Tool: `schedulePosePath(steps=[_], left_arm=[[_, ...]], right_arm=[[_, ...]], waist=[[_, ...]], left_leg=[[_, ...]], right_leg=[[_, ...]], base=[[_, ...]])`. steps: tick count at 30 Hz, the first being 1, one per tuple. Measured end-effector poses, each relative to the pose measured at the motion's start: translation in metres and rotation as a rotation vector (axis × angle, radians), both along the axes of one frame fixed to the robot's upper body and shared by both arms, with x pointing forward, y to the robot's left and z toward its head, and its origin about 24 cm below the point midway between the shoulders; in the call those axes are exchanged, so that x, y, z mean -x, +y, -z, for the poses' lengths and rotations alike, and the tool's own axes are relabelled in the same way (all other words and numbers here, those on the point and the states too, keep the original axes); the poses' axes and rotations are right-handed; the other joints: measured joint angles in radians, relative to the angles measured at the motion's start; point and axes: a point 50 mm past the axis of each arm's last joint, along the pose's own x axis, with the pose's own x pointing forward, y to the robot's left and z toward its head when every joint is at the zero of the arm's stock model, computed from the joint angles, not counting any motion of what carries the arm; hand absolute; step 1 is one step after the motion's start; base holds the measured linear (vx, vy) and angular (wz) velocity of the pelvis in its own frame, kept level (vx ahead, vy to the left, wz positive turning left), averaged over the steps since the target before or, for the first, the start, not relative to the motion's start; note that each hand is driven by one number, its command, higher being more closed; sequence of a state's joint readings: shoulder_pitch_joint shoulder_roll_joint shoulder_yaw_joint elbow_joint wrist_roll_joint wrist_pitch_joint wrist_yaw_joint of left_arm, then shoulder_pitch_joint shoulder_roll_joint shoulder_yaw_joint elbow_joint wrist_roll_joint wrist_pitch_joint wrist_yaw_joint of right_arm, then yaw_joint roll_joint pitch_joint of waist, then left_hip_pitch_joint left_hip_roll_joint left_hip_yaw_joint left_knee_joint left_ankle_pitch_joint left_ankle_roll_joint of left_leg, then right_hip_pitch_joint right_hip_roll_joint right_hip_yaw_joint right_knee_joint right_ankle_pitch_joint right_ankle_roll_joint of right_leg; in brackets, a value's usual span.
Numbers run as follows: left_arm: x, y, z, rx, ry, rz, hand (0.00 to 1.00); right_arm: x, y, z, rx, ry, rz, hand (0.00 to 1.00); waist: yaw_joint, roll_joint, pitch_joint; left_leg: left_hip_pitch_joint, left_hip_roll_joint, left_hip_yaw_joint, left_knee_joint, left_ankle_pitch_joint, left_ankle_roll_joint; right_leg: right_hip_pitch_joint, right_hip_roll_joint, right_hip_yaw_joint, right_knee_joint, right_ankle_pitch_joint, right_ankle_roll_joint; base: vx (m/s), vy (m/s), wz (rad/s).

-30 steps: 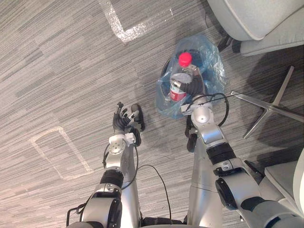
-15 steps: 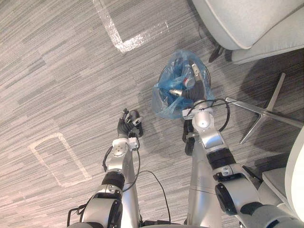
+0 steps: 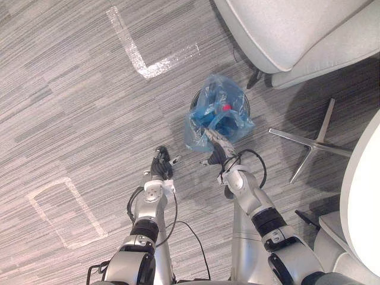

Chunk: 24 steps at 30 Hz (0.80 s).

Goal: Gather rubbish on tea table into small bin, then transfer packed bag to large trash can.

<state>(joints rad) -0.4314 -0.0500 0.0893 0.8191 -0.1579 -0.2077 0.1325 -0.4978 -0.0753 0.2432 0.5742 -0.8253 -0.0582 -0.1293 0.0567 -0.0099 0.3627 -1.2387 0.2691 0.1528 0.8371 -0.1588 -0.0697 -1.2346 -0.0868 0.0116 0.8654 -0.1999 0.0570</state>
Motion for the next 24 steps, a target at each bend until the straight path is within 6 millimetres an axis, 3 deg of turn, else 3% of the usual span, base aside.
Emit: schedulePosePath(steps=[3, 10, 11, 15, 20, 24], left_arm=[[0.000, -0.004, 0.002, 0.008, 0.011, 0.002, 0.00], [-0.009, -0.013, -0.004, 0.012, 0.018, -0.006, 0.00], [-0.009, -0.013, -0.003, 0.010, 0.022, -0.007, 0.00], [-0.010, -0.014, -0.012, 0.019, -0.039, 0.025, 0.00], [-0.019, 0.002, -0.037, 0.001, -0.133, 0.034, 0.00], [-0.020, 0.000, -0.040, 0.014, -0.129, 0.061, 0.00]], right_arm=[[-0.006, -0.004, 0.012, 0.032, 0.040, 0.076, 0.00], [-0.028, -0.017, 0.000, 0.045, 0.024, 0.220, 0.00], [-0.030, -0.019, 0.000, 0.044, 0.032, 0.236, 1.00], [-0.038, -0.023, -0.007, 0.030, 0.045, 0.270, 1.00], [-0.046, -0.024, -0.021, -0.028, 0.023, 0.282, 1.00], [-0.045, -0.023, -0.020, -0.047, 0.035, 0.268, 1.00]], waist=[[0.000, 0.000, 0.000], [0.000, -0.006, -0.003], [0.001, -0.006, -0.003], [0.002, -0.006, -0.003], [0.008, -0.006, -0.003], [0.020, -0.006, -0.003]], left_leg=[[-0.006, -0.002, 0.000, -0.013, 0.005, -0.002], [-0.056, -0.017, -0.012, -0.055, 0.046, -0.016], [-0.057, -0.019, -0.013, -0.063, 0.050, -0.018], [-0.088, -0.035, -0.028, -0.093, 0.071, -0.019], [-0.122, -0.041, -0.030, -0.092, 0.087, -0.026], [-0.123, -0.040, -0.035, -0.102, 0.088, -0.024]], right_leg=[[-0.007, -0.001, -0.002, -0.008, 0.002, -0.001], [-0.062, -0.008, -0.020, -0.014, 0.008, -0.007], [-0.065, -0.010, -0.023, -0.014, 0.008, -0.008], [-0.099, -0.022, -0.035, -0.008, 0.005, -0.013], [-0.147, -0.033, -0.038, 0.024, -0.002, -0.022], [-0.147, -0.034, -0.047, 0.019, -0.008, -0.023]], base=[[0.01, 0.004, 0.01], [0.03, 0.004, 0.11], [0.02, -0.006, 0.12], [0.02, -0.009, 0.23], [0.01, -0.015, 0.10], [0.01, -0.006, 0.02]])
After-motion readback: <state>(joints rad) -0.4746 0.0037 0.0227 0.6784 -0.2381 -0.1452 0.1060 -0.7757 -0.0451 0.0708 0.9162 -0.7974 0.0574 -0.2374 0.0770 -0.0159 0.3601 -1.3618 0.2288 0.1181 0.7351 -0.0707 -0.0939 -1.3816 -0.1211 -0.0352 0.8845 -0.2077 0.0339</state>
